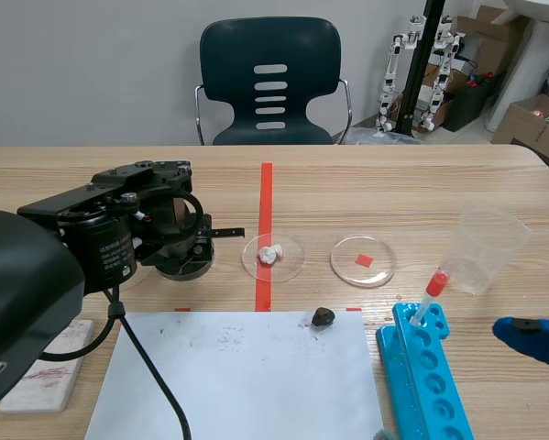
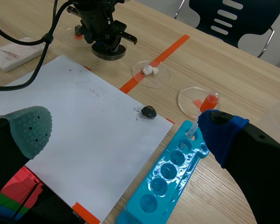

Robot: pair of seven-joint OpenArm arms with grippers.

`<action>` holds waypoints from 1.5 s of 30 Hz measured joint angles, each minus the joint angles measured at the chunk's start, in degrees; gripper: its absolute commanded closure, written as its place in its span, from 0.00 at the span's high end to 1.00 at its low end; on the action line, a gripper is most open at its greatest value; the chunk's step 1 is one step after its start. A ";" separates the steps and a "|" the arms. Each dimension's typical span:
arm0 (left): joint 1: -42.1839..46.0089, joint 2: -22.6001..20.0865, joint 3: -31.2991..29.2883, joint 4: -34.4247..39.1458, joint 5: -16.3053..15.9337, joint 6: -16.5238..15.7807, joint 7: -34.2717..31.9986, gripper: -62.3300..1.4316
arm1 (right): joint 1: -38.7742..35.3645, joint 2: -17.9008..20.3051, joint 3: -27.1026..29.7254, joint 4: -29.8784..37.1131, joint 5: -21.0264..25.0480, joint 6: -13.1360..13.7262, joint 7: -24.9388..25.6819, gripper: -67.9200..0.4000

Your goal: Lower the mineral onto the iron filings and hold still

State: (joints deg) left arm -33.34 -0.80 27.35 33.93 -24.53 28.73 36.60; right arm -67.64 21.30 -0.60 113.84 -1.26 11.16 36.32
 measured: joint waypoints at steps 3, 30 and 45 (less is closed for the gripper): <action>0.00 0.00 0.00 0.00 0.00 0.00 0.00 0.23 | 0.00 0.00 0.00 0.00 0.00 0.00 0.00 1.00; 35.30 -24.41 -8.96 63.21 6.01 -27.58 -10.36 0.23 | 0.00 0.00 0.00 0.00 0.00 0.00 0.00 1.00; 73.13 -31.10 -16.04 77.46 24.61 -42.36 -45.22 0.23 | 0.00 0.00 0.00 0.00 0.00 0.00 0.00 1.00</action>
State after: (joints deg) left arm 39.79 -31.90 11.31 111.39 0.08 -13.63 -8.62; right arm -67.64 21.30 -0.60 113.84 -1.26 11.16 36.32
